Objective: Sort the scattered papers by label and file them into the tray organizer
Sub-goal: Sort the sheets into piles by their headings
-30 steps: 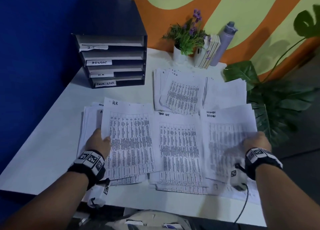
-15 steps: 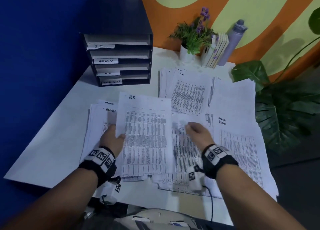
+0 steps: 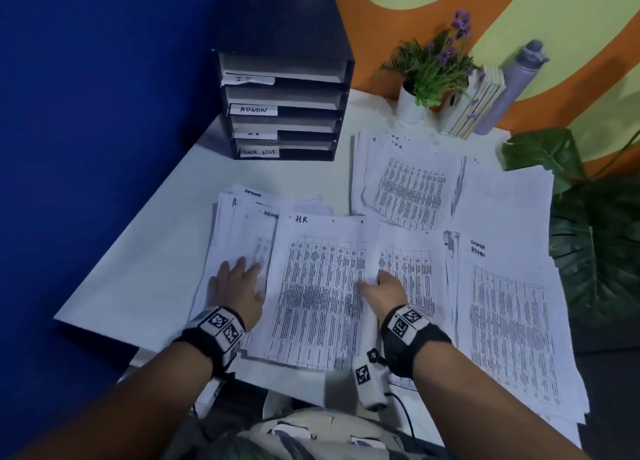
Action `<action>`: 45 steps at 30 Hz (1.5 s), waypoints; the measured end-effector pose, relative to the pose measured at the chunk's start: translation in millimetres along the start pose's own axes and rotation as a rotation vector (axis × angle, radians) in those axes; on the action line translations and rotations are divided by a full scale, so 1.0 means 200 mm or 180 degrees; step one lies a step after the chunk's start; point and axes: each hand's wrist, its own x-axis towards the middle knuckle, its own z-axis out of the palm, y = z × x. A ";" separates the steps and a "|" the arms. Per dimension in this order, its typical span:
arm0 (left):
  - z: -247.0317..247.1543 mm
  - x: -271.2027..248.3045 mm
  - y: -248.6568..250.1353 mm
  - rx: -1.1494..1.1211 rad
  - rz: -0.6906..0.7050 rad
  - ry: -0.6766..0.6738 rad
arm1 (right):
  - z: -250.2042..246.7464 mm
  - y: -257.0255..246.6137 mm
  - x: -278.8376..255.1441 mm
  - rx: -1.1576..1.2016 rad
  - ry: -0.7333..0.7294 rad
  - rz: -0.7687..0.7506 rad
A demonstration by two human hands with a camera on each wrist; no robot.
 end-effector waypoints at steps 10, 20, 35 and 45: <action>-0.10 0.04 0.00 -0.0445 -0.0803 -0.0122 | 0.04 0.02 0.04 0.0178 -0.0637 -0.0008; -0.13 0.10 -0.01 -0.0415 -0.1236 -0.0306 | -0.03 -0.05 0.04 -0.0637 -0.1373 0.0187; -0.17 0.09 -0.05 -0.0384 -0.1068 -0.0298 | -0.57 -0.21 0.45 -0.0191 0.1709 -0.0543; -0.15 0.11 -0.08 -0.1265 -0.1008 0.0086 | -0.67 -0.29 0.71 -0.1115 0.1137 -0.0404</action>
